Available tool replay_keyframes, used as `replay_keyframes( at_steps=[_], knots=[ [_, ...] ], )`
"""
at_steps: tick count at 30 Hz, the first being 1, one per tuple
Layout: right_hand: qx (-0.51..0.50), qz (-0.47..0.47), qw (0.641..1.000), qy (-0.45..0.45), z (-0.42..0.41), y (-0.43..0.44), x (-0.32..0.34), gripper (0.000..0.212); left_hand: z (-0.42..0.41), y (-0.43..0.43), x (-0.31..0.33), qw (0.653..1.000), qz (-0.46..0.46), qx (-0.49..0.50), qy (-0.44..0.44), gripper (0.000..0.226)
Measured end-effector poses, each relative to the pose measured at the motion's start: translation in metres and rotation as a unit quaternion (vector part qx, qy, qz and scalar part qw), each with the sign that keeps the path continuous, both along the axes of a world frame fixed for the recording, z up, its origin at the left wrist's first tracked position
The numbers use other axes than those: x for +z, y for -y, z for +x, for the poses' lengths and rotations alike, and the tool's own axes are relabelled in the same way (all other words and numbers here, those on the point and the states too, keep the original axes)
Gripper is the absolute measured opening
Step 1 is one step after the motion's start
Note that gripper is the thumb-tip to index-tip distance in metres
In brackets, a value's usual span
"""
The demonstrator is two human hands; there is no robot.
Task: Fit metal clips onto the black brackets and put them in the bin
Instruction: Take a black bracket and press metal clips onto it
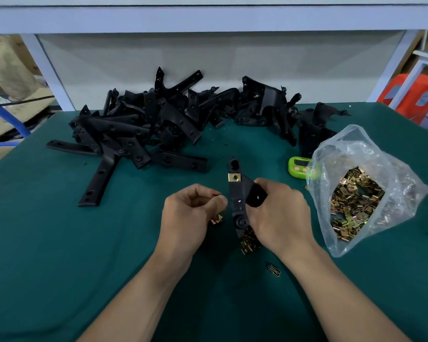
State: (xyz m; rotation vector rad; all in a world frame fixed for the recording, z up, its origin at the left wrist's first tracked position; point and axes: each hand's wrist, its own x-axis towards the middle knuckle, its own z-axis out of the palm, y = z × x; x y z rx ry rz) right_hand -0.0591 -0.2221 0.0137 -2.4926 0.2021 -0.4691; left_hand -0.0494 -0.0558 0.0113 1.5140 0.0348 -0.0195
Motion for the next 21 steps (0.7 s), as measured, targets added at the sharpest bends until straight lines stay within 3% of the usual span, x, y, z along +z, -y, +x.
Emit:
replay_keyframes(
  at_steps=[3, 6, 9, 21],
  knots=[
    [-0.01, -0.03, 0.999, 0.015, 0.001, 0.004, -0.001, 0.018, -0.003, -0.002, 0.007, 0.999, -0.047, -0.023, 0.012, 0.002],
    [-0.021, -0.046, 0.998, 0.03, 0.003, 0.005, -0.002, 0.022, -0.007, -0.01, 0.011, 0.992, -0.086, -0.09, -0.029, 0.03],
    [-0.031, -0.043, 0.998, 0.025, 0.005, 0.005, -0.003, 0.025, -0.009, -0.016, 0.013, 0.987, -0.066, -0.135, -0.055, 0.032],
    [-0.044, -0.066, 0.997, 0.024, 0.005, 0.007, -0.003, 0.028, -0.015, -0.011, 0.013, 0.993, -0.031, -0.113, -0.029, 0.035]
  ],
)
